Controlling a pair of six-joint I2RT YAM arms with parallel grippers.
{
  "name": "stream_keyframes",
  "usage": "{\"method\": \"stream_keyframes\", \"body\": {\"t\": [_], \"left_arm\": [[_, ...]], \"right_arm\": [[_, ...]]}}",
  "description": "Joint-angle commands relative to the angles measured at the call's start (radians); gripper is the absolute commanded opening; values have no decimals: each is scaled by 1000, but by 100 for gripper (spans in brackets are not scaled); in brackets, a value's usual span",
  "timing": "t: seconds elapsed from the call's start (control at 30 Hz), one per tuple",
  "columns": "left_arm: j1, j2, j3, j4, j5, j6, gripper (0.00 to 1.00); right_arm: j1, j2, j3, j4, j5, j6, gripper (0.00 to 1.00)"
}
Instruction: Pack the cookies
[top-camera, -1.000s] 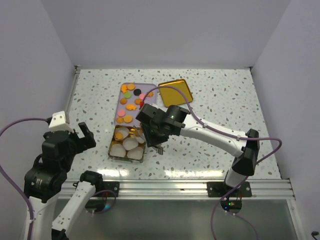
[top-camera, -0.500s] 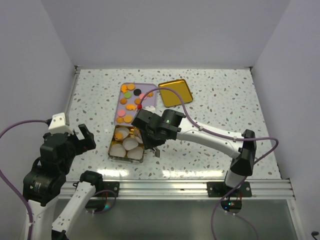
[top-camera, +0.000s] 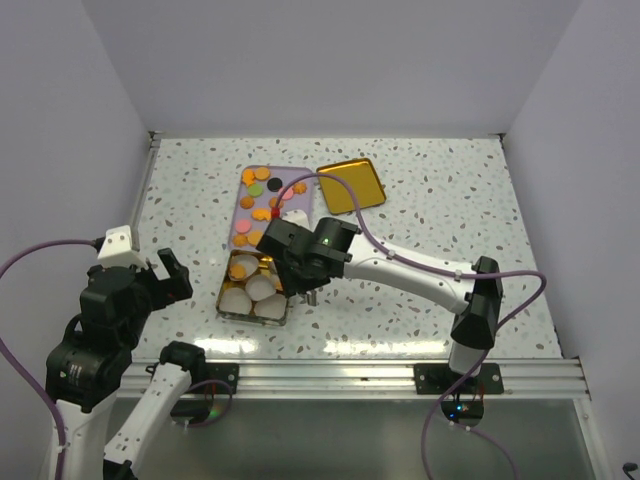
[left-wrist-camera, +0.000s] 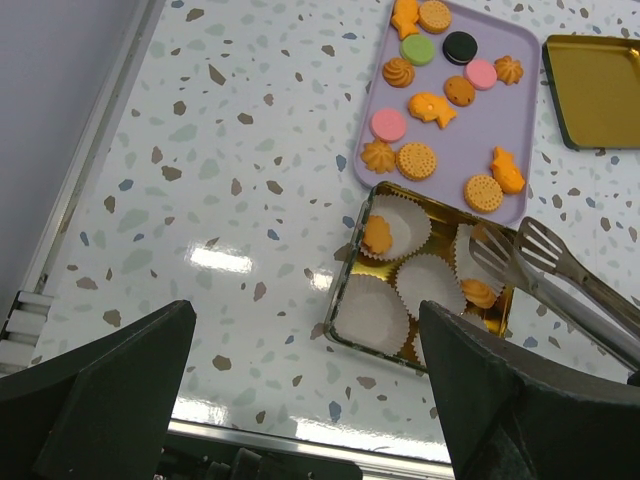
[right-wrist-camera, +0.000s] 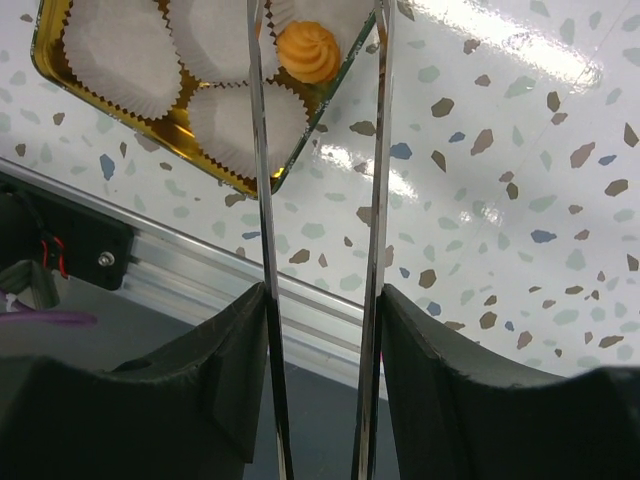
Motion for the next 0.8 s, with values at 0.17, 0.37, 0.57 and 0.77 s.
{"method": "stream_keyframes", "body": {"t": [0.17, 0.37, 0.57, 0.77], "left_arm": [[-8, 3, 0, 49, 13, 28, 100], [-8, 3, -2, 49, 4, 26, 100], [-8, 0, -2, 48, -8, 20, 100], [-9, 0, -3, 45, -23, 11, 100]], "right_arm": [[-24, 10, 135, -58, 92, -37, 50], [-118, 39, 181, -71, 63, -105, 50], [-196, 113, 231, -68, 28, -187, 49], [-233, 209, 320, -87, 17, -251, 49]]}}
